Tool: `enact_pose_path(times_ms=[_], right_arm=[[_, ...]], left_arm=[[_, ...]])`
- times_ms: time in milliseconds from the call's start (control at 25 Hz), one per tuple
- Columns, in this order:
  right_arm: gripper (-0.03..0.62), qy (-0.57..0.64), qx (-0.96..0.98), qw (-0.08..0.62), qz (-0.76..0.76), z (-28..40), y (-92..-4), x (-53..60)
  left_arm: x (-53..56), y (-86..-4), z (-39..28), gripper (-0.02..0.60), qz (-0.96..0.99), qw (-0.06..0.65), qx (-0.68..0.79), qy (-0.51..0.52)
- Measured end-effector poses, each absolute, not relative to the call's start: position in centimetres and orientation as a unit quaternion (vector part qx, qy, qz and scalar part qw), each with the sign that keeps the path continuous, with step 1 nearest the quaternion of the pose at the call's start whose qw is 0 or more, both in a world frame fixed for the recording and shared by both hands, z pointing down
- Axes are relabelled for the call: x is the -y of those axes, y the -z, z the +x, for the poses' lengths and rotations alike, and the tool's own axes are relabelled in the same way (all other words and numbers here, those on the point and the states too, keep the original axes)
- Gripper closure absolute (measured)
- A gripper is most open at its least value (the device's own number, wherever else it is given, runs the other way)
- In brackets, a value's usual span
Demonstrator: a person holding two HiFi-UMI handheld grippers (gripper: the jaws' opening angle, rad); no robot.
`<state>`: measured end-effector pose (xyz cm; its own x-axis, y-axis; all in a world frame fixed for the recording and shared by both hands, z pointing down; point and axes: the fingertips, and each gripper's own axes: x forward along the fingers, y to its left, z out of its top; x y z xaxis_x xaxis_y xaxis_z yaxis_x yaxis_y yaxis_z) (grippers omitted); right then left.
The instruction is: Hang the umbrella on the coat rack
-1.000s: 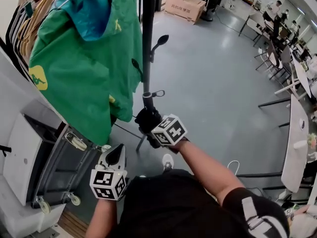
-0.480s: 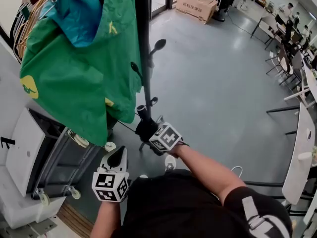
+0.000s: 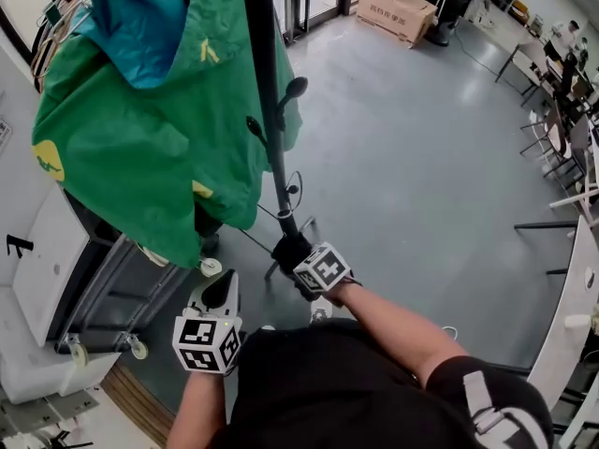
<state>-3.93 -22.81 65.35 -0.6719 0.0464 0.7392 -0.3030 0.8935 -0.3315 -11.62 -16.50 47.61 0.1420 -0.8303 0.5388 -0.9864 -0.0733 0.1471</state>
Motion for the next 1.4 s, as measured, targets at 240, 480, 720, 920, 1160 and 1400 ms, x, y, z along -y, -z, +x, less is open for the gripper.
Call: enact_pose_path(times_ms=[240, 480, 720, 920, 1160, 1400], right_arm=[[0.367, -0.223, 0.882, 0.409, 0.069, -1.6, -67.5, 23.3], [0.367, -0.226, 0.862, 0.451, 0.048, -1.0, -71.4, 22.1], [0.367, -0.216, 0.848, 0.480, 0.064, -0.7, -74.1, 21.9], [0.367, -0.243, 0.844, 0.470, 0.085, -2.3, -76.1, 21.0], [0.365, -0.260, 0.834, 0.470, 0.124, -3.9, -77.4, 21.0], [0.361, -0.264, 0.815, 0.491, 0.156, -3.7, -78.8, 21.6]], left_arm=[[18.1, -47.6, -9.6, 0.566, 0.708, 0.239, 0.645, -0.163], [19.1, -48.2, -8.4, 0.566, 0.721, 0.238, 0.624, -0.182], [21.5, -48.6, -7.9, 0.566, 0.753, 0.237, 0.581, -0.198], [22.2, -49.9, -7.8, 0.566, 0.781, 0.232, 0.531, -0.235], [22.3, -50.0, -8.5, 0.566, 0.805, 0.225, 0.491, -0.246], [22.5, -49.0, -9.3, 0.566, 0.820, 0.210, 0.475, -0.243]])
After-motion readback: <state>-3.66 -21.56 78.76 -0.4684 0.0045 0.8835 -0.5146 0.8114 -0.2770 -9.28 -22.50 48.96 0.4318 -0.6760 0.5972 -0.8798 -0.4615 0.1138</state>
